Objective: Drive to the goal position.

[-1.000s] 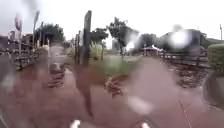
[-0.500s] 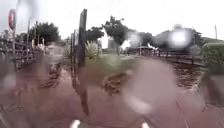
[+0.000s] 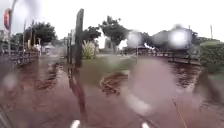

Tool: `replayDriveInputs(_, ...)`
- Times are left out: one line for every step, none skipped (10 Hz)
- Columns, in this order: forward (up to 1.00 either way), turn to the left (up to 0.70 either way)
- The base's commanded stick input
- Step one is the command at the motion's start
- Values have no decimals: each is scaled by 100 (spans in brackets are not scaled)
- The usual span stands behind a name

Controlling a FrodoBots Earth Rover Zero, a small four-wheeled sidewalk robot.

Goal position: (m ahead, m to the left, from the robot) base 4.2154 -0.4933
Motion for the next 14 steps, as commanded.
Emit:
replayDriveInputs(0, -45)
replayDriveInputs(0, -45)
replayDriveInputs(0, -45)
replayDriveInputs(0, -45)
replayDriveInputs(0, -45)
replayDriveInputs(0, -45)
replayDriveInputs(0, -45)
replayDriveInputs(0, -45)
replayDriveInputs(0, -45)
replayDriveInputs(0, -45)
replayDriveInputs(0, -45)
replayDriveInputs(0, -45)
replayDriveInputs(0, -45)
replayDriveInputs(0, -45)
